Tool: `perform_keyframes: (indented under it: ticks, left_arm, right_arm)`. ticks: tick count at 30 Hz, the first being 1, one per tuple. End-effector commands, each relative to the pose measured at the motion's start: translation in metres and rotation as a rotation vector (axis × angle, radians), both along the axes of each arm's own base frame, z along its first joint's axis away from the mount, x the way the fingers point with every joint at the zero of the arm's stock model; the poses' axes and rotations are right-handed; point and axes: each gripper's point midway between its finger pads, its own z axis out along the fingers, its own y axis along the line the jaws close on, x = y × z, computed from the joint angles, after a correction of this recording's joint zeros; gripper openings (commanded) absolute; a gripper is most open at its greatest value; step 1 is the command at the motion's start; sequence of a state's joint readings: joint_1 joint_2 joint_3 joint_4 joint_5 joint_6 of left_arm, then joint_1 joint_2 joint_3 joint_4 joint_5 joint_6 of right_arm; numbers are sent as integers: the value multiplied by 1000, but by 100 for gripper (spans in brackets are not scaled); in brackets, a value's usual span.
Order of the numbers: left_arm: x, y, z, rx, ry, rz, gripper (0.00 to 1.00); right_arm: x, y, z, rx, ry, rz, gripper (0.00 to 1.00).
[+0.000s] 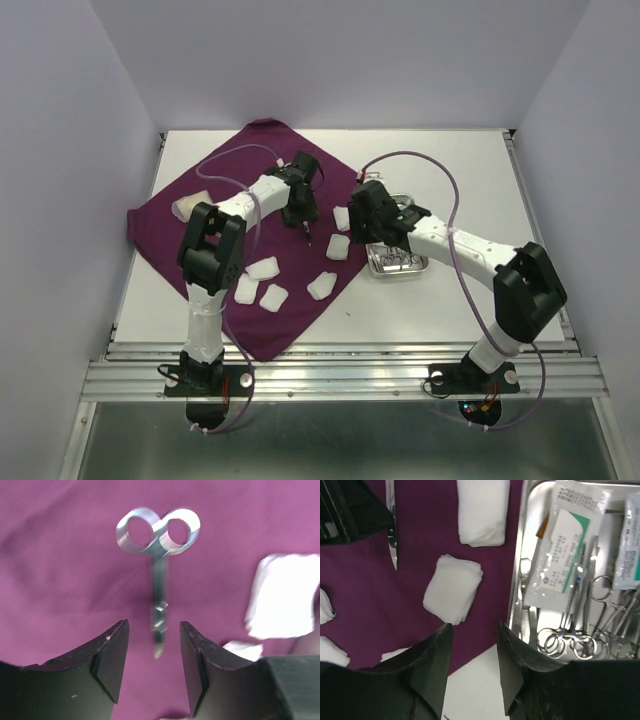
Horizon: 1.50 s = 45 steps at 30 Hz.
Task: Prepare the surgical pack
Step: Place the medical item in the surgical kit, then pick up the medical item from the surgical kit.
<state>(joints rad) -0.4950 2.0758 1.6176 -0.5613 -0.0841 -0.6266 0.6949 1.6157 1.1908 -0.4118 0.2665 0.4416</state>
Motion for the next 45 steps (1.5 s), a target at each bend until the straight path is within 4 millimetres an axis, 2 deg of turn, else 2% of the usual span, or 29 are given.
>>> perform_keyframes:
  ticks: [1, 2, 4, 5, 8, 9, 10, 12, 13, 16, 17, 20, 23, 26, 27, 30, 31, 34, 35, 40, 41, 45]
  left_arm:
    - [-13, 28, 51, 23, -95, -3, 56]
    - [-17, 33, 54, 28, -100, -2, 56]
    - [-30, 48, 58, 56, -105, 10, 56]
    - [-33, 56, 59, 64, -104, 16, 56]
    - [-51, 76, 61, 74, -99, 39, 56]
    - [-52, 86, 70, 68, -123, 58, 56]
    - [-60, 94, 66, 83, -110, 70, 55]
    - [-63, 109, 71, 96, -127, 102, 55]
    - [-68, 117, 74, 114, -138, 117, 55]
    - [-76, 133, 82, 125, -156, 148, 55]
    - [-79, 137, 83, 126, -158, 152, 55]
    - [-88, 150, 91, 139, -186, 179, 55]
    - [-97, 163, 101, 154, -228, 209, 55]
    - [-104, 168, 107, 158, -252, 220, 55]
    - [-106, 170, 108, 157, -257, 223, 55]
    - [-109, 173, 107, 165, -257, 237, 55]
    - [-109, 173, 109, 159, -269, 243, 54]
    - [-110, 173, 112, 149, -283, 248, 54]
    - [-110, 173, 113, 146, -285, 249, 54]
    - [-108, 173, 116, 143, -290, 249, 54]
    - [-108, 172, 115, 143, -289, 250, 54]
    - [-106, 168, 116, 120, -294, 237, 54]
  right_arm:
    - [17, 29, 20, 22, -66, 0, 46]
    - [19, 32, 11, 10, -49, 1, 46]
    - [18, 45, 9, 8, -48, 23, 47]
    - [24, 50, 13, 17, -59, 22, 47]
    - [26, 66, 1, 2, -42, 40, 49]
    - [27, 76, -3, -1, -40, 53, 49]
    - [30, 78, -6, -5, -37, 55, 49]
    - [31, 95, -3, 2, -47, 74, 49]
    - [34, 98, -14, -12, -31, 75, 49]
    - [41, 114, -14, -11, -39, 83, 49]
    - [40, 119, -26, -26, -22, 94, 49]
    - [46, 129, -30, -20, -21, 102, 50]
    - [48, 138, -49, -41, -6, 114, 50]
    - [55, 142, -55, -51, -10, 109, 50]
    - [56, 143, -64, -62, -3, 109, 50]
    - [63, 145, -68, -81, -14, 102, 49]
    - [64, 145, -78, -98, -6, 98, 49]
    - [72, 146, -81, -114, -21, 81, 47]
    - [73, 145, -87, -128, -19, 76, 44]
    - [83, 147, -87, -146, -34, 48, 26]
    - [85, 148, -84, -143, -41, 44, 20]
    - [87, 147, -72, -138, -63, 30, 8]
